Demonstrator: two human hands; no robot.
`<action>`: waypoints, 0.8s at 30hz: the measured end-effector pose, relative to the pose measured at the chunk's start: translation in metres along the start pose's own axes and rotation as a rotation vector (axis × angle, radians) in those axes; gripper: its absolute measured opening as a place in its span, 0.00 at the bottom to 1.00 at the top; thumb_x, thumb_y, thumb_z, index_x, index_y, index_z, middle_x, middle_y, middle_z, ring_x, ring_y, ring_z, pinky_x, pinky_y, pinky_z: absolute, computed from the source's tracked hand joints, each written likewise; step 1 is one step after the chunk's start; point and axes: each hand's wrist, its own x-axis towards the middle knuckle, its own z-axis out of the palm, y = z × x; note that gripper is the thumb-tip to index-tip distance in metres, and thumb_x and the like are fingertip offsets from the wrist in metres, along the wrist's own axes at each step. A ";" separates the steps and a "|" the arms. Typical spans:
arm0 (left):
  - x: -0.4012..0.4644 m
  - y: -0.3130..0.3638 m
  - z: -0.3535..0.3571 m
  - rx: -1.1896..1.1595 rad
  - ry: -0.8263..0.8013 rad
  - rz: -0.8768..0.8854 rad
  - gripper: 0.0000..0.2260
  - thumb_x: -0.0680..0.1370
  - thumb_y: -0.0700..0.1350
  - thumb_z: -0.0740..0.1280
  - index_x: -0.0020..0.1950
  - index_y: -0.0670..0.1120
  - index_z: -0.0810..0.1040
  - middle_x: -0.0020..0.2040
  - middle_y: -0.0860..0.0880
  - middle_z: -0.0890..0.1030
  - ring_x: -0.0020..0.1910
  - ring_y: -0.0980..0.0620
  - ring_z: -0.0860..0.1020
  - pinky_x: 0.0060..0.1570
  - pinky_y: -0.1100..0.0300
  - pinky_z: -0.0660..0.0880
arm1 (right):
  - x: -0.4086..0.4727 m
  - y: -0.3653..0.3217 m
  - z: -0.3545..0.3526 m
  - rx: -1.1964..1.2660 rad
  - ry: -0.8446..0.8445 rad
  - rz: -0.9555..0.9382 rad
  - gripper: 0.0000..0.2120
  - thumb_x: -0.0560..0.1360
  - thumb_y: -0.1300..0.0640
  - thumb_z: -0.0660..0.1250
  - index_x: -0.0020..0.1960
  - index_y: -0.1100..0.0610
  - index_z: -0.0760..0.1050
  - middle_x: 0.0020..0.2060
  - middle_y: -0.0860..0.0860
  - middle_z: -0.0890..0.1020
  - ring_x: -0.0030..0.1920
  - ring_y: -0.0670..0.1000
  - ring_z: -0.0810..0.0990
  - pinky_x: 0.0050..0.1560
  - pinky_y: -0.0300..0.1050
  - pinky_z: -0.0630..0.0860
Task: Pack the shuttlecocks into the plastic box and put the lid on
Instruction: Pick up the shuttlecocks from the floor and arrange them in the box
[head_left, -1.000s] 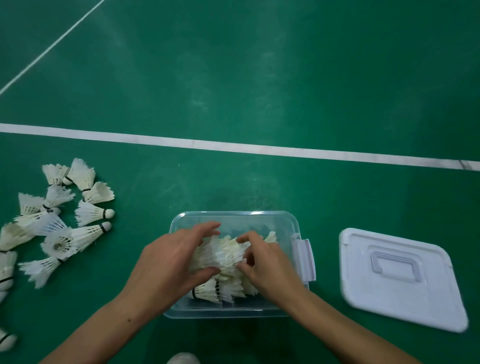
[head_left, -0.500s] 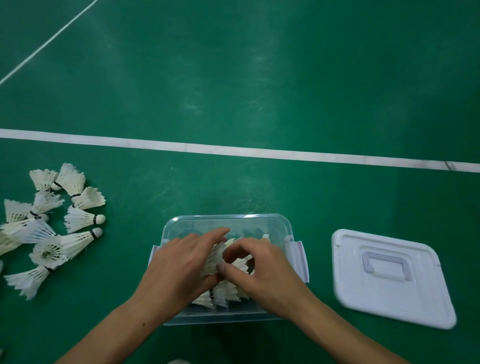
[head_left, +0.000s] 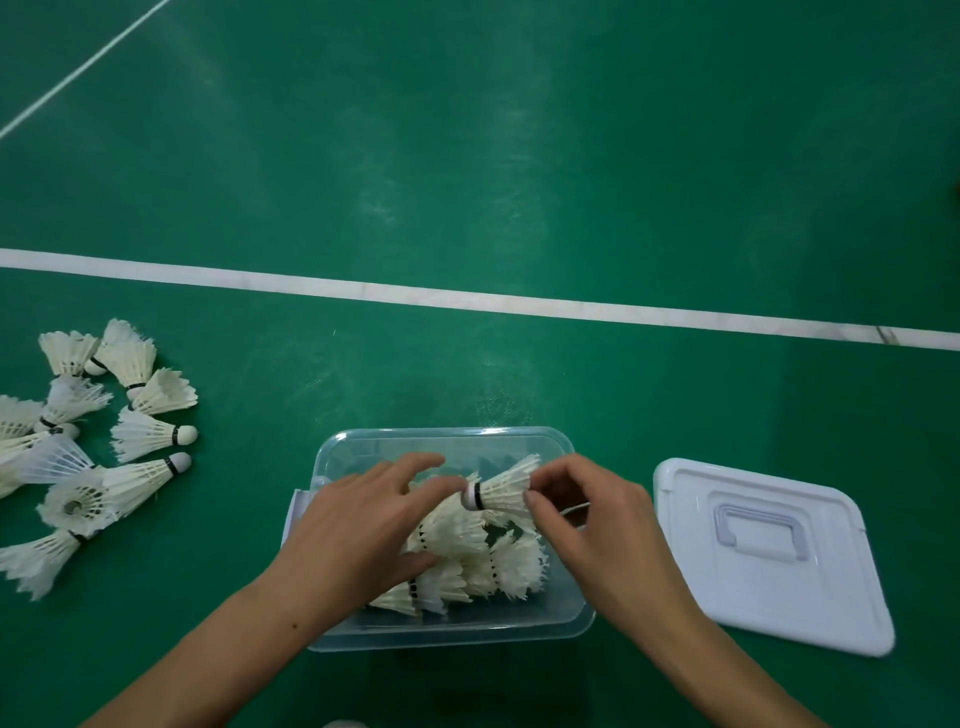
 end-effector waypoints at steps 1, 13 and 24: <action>0.002 0.000 0.003 0.017 -0.043 0.011 0.36 0.65 0.64 0.81 0.71 0.63 0.72 0.69 0.55 0.79 0.51 0.54 0.85 0.37 0.58 0.81 | -0.002 0.002 -0.001 -0.041 0.008 -0.012 0.04 0.78 0.55 0.74 0.49 0.46 0.81 0.41 0.39 0.84 0.44 0.42 0.84 0.44 0.38 0.82; 0.023 -0.005 0.013 -0.025 0.000 0.091 0.28 0.80 0.59 0.68 0.78 0.69 0.62 0.73 0.57 0.72 0.68 0.53 0.75 0.49 0.56 0.76 | 0.002 0.007 0.031 -0.297 -0.137 -0.090 0.01 0.81 0.54 0.70 0.51 0.49 0.78 0.45 0.42 0.83 0.45 0.44 0.80 0.48 0.44 0.80; 0.023 -0.010 0.014 -0.026 -0.016 0.044 0.27 0.79 0.57 0.69 0.77 0.68 0.65 0.71 0.57 0.75 0.65 0.52 0.78 0.45 0.57 0.72 | 0.024 0.010 0.065 -0.215 -0.267 0.124 0.12 0.80 0.63 0.69 0.61 0.51 0.73 0.49 0.49 0.81 0.48 0.48 0.80 0.49 0.50 0.81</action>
